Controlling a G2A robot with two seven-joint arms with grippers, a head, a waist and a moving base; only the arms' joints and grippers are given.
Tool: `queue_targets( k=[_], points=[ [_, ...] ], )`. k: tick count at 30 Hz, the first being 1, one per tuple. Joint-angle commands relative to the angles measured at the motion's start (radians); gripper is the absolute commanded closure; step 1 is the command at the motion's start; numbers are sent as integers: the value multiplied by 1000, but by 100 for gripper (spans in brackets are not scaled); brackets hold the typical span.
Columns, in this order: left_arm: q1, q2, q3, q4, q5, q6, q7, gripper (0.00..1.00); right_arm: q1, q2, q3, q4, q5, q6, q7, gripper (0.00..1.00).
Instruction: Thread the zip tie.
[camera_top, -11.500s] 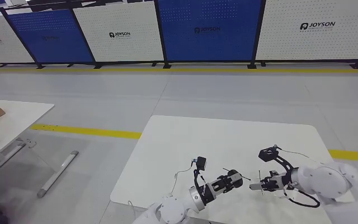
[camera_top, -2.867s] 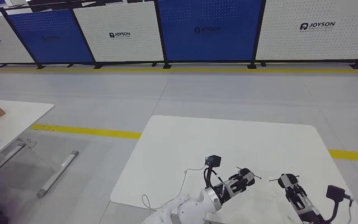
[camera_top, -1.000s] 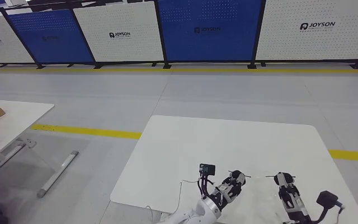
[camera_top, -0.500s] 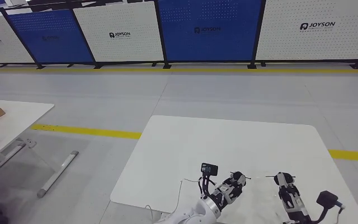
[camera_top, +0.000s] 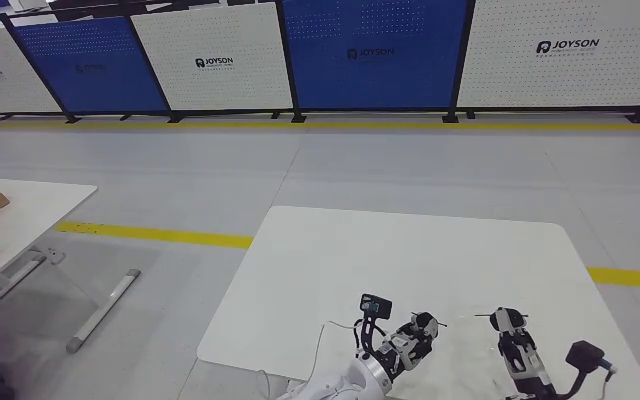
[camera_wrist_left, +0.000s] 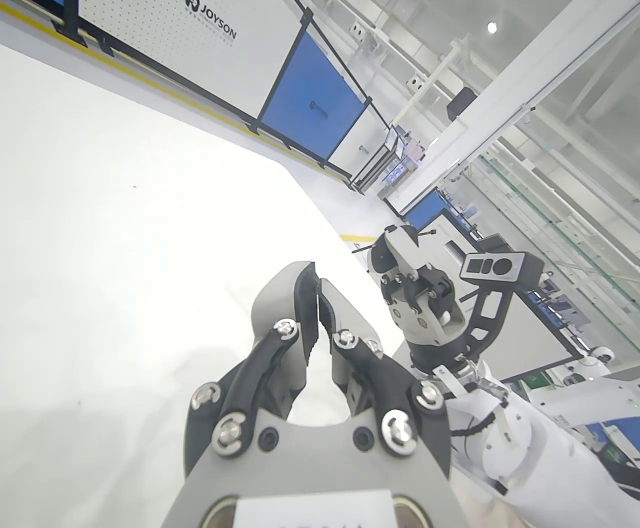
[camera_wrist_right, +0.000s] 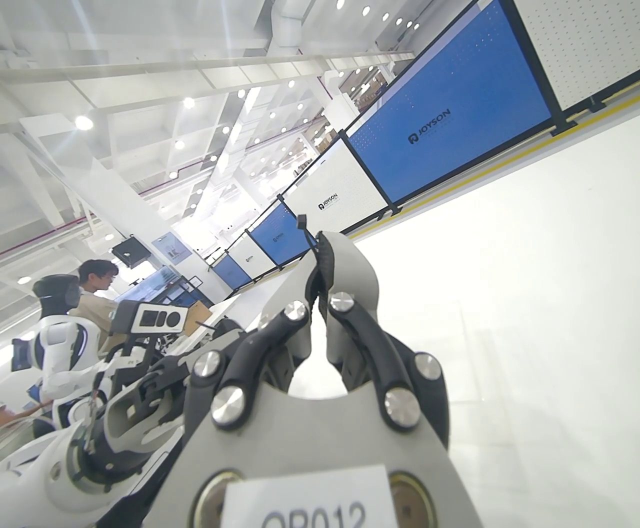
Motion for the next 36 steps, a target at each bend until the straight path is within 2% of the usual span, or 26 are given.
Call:
queue_targets(
  k=[1,3,7,13,19,32,36],
  points=[
    [0,0,0,0,0,0,0,100,3,-1,-1,-6,2,0,0,100],
    [0,0,0,0,0,0,0,100,-3,-4,-11,-25,-8,0,-40,100],
    [0,0,0,0,0,0,0,100,-3,-5,-36,-15,-21,0,-95,100],
    [0,0,0,0,0,0,0,100,2,11,-79,-12,61,0,-59,100],
    [0,0,0,0,0,0,0,100,-6,37,-80,-7,90,0,-33,100],
    [0,0,0,0,0,0,0,100,-6,37,-80,-7,90,0,-33,100],
    [0,0,0,0,0,0,0,100,-18,32,-74,-37,120,0,-47,100]
  ],
)
